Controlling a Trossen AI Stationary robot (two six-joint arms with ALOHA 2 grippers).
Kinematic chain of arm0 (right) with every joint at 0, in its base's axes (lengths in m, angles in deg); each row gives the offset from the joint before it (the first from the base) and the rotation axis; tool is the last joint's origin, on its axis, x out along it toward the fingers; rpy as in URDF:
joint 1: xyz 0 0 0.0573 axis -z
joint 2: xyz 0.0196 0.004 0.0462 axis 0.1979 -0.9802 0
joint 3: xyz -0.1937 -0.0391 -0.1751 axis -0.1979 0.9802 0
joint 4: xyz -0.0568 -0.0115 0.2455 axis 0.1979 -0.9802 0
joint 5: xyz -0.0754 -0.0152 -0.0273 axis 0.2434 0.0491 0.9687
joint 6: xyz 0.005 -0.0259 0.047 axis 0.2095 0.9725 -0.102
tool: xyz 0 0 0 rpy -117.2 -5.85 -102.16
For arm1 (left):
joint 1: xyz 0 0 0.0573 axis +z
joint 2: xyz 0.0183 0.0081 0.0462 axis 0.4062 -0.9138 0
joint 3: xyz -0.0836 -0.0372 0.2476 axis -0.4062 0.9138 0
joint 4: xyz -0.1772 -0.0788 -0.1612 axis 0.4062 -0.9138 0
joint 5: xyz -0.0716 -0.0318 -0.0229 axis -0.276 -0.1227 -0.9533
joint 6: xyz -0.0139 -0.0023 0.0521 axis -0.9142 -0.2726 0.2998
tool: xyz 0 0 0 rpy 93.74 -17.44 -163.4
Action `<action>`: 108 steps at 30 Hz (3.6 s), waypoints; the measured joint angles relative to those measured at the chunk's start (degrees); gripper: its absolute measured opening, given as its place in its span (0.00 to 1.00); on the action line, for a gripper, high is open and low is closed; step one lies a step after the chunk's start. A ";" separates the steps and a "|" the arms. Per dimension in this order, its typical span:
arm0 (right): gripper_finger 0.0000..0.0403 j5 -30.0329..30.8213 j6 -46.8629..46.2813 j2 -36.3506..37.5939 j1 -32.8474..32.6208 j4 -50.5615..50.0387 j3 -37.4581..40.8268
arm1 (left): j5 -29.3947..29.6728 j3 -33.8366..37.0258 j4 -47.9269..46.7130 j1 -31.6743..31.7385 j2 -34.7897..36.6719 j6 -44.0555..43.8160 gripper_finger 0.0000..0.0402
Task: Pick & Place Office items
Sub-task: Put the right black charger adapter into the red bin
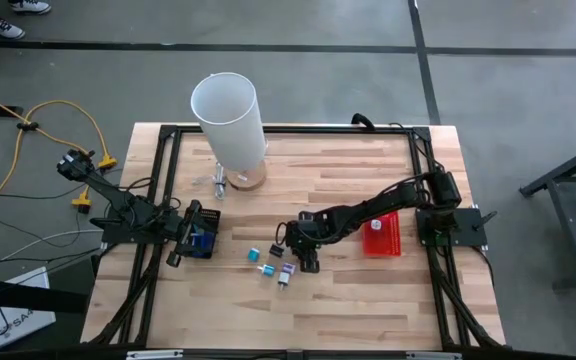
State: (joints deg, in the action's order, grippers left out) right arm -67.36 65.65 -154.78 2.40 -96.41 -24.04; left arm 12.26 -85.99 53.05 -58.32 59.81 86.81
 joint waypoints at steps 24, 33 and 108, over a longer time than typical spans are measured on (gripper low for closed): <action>0.34 10.71 -3.45 14.05 -0.59 -9.66 -0.02 | 0.02 0.00 0.55 0.00 0.05 0.00 0.58; 0.34 21.21 -18.82 19.39 -6.18 -26.18 -0.02 | 0.02 0.00 1.40 0.00 0.04 0.00 0.58; 0.50 25.46 -85.68 35.05 -27.36 -26.60 34.62 | 0.00 0.00 1.29 0.00 0.02 0.00 0.58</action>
State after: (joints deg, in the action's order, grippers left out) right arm -41.89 -20.03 -119.73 -24.97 -123.01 10.58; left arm 12.26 -85.99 54.34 -58.32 59.84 86.81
